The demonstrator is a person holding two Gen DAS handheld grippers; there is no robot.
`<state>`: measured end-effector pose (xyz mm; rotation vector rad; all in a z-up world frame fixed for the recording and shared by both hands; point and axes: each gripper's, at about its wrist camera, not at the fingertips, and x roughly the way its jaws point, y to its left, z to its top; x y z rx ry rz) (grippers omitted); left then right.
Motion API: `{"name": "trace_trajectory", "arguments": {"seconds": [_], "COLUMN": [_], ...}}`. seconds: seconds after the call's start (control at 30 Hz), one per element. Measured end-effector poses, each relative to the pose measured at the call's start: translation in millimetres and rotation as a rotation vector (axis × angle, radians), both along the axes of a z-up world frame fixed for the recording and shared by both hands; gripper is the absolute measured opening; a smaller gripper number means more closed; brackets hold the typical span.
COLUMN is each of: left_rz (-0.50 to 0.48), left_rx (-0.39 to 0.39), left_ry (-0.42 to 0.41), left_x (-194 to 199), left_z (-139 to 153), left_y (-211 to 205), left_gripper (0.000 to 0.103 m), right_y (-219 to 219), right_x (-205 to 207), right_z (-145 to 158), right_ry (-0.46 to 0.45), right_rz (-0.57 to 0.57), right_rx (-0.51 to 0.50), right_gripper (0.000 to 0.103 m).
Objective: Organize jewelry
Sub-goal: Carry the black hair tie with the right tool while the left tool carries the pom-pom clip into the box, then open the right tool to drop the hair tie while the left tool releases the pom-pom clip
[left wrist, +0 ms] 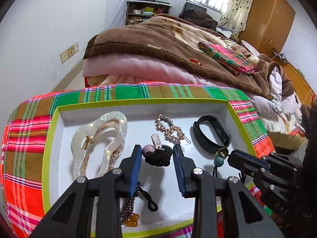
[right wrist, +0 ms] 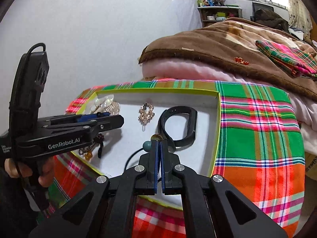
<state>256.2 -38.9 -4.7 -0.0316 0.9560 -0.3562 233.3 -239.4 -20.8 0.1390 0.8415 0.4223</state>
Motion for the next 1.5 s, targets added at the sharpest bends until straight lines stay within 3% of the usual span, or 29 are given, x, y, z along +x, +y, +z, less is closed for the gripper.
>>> {"name": "trace_trajectory", "arguments": {"seconds": [1.07, 1.5], "left_rz": [0.009, 0.024], "left_rx": [0.025, 0.025], "left_ry": [0.018, 0.023], "left_x": [5, 2], "left_z": [-13, -11], "left_y": [-7, -6], "left_gripper": [0.034, 0.041], "right_y": [2, 3], "right_x": [2, 1], "right_z": [-11, -9], "right_ry": [-0.017, -0.02], "right_rz": [-0.008, -0.018], "right_rx": [-0.106, -0.095], "right_gripper": [0.002, 0.012]}}
